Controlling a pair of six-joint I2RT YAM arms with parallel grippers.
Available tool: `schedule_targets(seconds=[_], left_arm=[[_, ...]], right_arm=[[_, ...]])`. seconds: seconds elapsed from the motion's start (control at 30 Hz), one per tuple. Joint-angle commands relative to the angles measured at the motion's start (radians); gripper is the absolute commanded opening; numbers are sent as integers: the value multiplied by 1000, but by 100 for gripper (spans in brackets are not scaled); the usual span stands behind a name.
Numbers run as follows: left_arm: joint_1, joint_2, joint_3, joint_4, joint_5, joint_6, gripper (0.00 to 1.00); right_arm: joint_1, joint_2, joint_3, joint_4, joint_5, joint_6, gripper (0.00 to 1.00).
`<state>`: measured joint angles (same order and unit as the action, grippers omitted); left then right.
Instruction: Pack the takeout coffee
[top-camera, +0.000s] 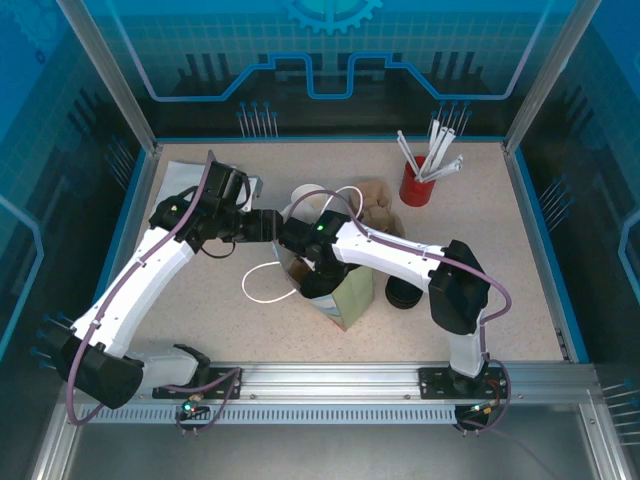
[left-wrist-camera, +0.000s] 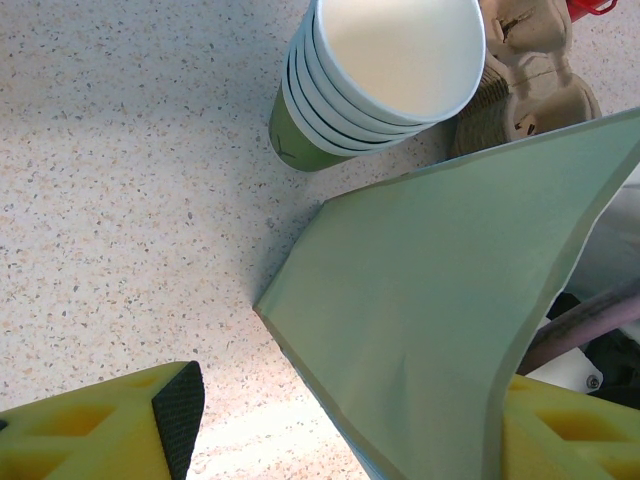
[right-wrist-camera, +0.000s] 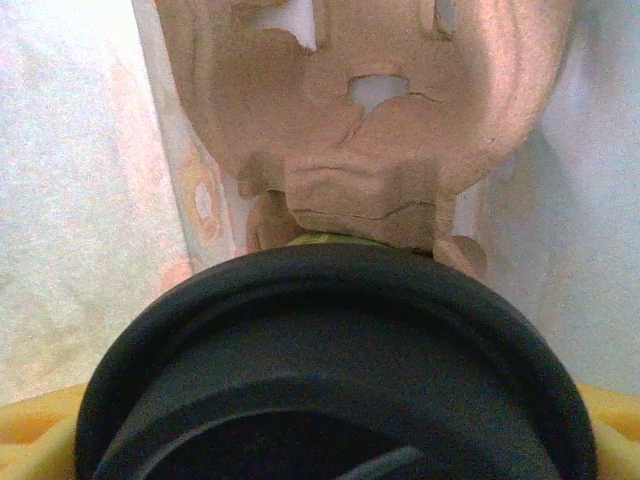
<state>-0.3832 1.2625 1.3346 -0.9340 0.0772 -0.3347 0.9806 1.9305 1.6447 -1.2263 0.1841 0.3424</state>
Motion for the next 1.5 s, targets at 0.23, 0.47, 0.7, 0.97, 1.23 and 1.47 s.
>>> schedule_targets(seconds=[0.23, 0.47, 0.7, 0.97, 1.23, 1.47], left_arm=[[6, 8, 28, -5, 35, -1, 65], [7, 7, 41, -14, 42, 2, 61], [6, 6, 58, -23, 58, 0, 58], [6, 11, 62, -29, 71, 0, 57], [5, 12, 61, -32, 73, 0, 55], [4, 11, 51, -30, 69, -2, 56]], right_arm=[[-20, 42, -12, -50, 24, -17, 90], [-29, 22, 14, -47, -19, -17, 92], [-32, 4, 44, -52, -48, -17, 95], [-38, -17, 73, -55, -74, -13, 98], [-42, -21, 113, -75, -83, -11, 99], [-46, -29, 162, -107, -96, -17, 100]])
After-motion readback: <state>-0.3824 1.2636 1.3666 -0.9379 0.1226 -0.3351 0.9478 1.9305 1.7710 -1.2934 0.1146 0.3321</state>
